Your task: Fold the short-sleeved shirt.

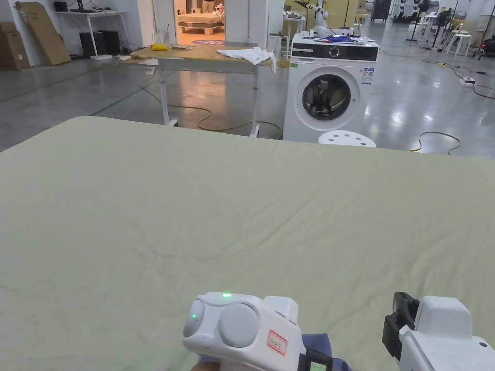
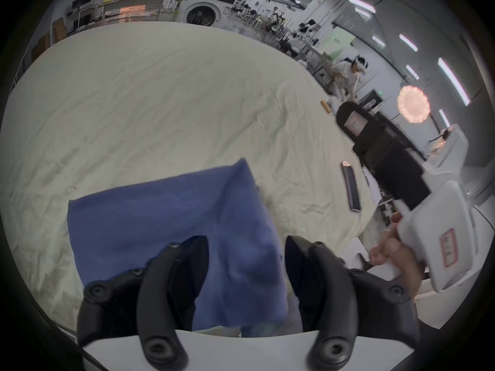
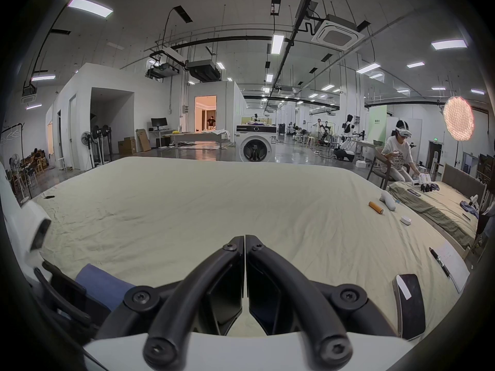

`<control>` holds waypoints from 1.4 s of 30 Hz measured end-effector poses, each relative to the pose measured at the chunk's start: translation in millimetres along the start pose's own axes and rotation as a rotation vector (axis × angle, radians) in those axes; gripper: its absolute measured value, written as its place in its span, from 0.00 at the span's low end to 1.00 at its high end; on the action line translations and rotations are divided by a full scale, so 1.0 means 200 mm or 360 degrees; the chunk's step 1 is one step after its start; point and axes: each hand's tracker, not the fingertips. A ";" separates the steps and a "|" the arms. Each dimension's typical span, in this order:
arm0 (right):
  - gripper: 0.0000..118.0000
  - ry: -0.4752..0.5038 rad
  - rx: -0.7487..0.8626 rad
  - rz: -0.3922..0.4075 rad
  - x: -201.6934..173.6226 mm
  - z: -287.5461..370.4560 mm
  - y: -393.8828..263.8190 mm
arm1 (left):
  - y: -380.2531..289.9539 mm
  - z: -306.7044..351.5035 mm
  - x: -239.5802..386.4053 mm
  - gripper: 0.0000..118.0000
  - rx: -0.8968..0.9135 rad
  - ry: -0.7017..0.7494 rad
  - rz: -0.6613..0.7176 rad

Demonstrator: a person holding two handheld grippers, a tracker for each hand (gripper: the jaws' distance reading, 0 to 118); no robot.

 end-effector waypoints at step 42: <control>0.00 -0.0076 0.0355 -0.0099 -0.10 -0.01 0.20 | -0.06 0.42 -0.34 0.04 0.1655 0.1011 -0.0331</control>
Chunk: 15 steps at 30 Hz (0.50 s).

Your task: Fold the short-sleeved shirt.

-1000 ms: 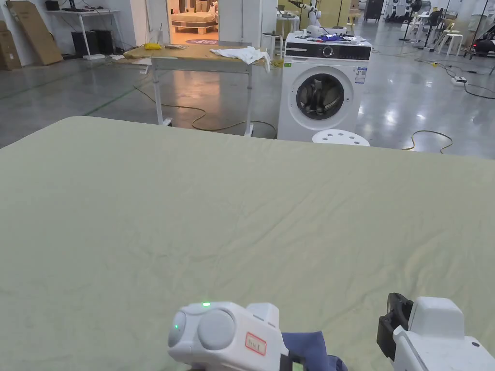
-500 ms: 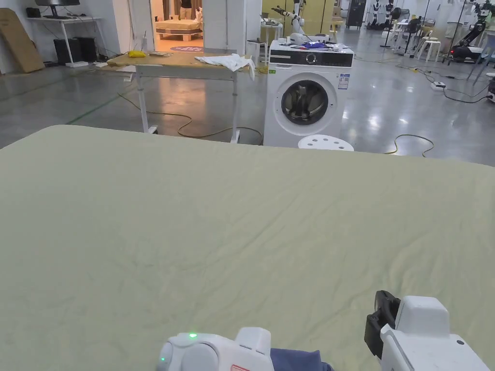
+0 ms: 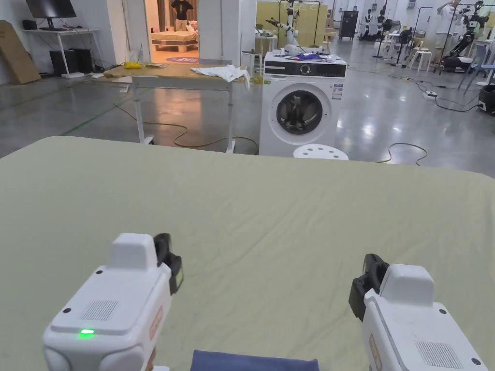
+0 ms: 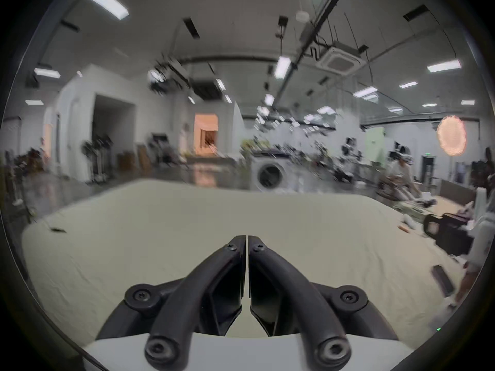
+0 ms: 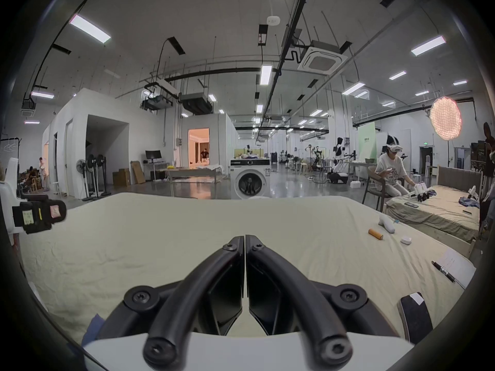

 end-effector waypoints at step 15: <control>0.00 0.0397 -0.0434 0.0054 -0.17 0.27 -0.17 | -0.08 0.20 -0.19 0.04 0.0017 0.0073 -0.0014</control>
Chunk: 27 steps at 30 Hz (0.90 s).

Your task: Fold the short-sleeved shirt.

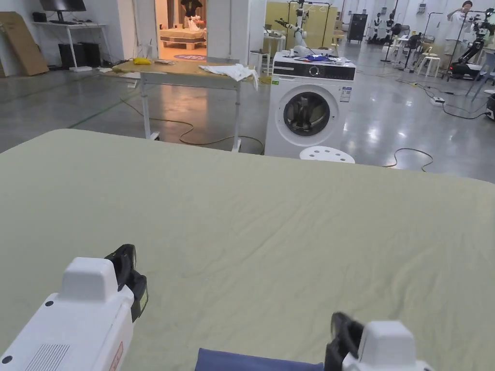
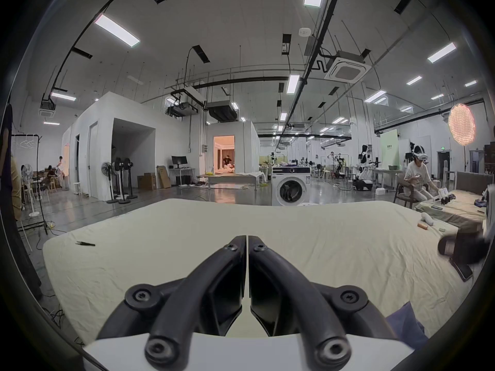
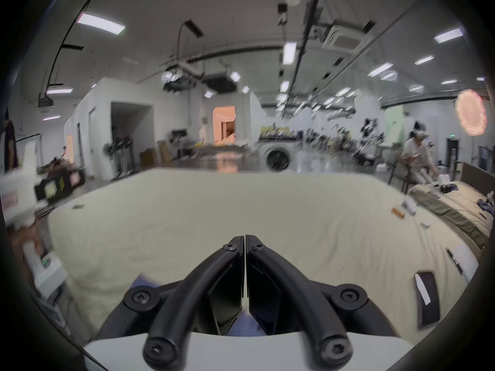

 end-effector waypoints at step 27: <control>0.00 -0.0017 -0.0417 -0.0092 -0.04 -0.20 -0.47 | -0.60 -0.36 -0.28 0.76 -0.1553 -0.1195 0.1030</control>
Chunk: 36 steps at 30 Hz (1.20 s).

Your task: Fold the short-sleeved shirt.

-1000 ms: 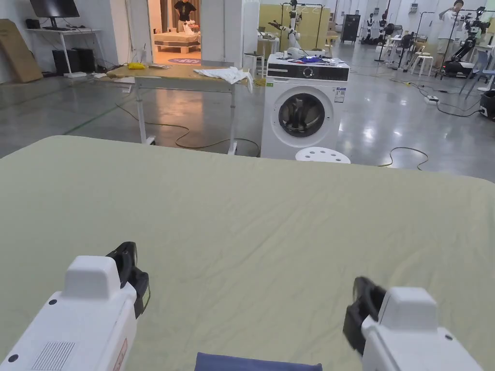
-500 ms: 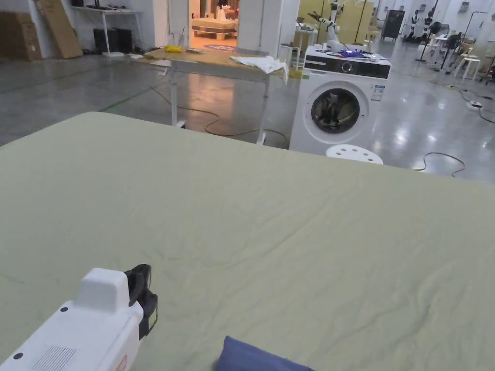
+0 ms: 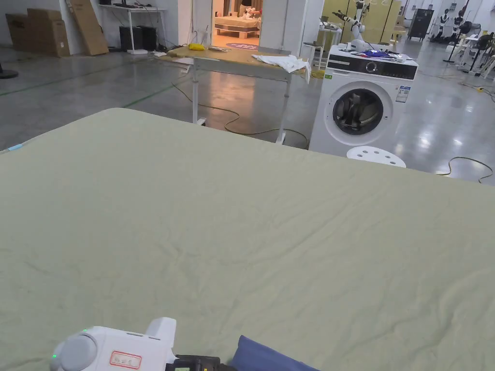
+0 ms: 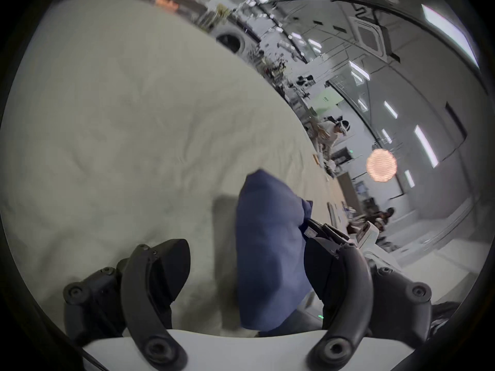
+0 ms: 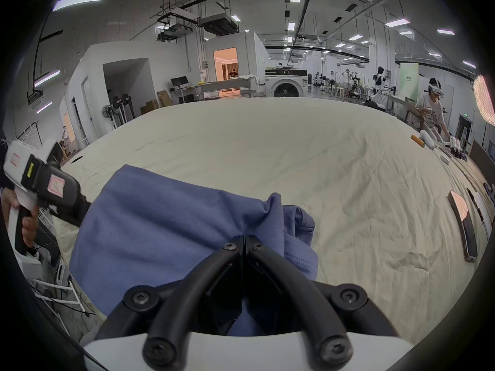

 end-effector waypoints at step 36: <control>0.00 -0.0145 0.0515 0.0189 0.09 0.02 0.75 | 0.57 1.27 -0.27 0.16 0.0219 0.0341 0.0069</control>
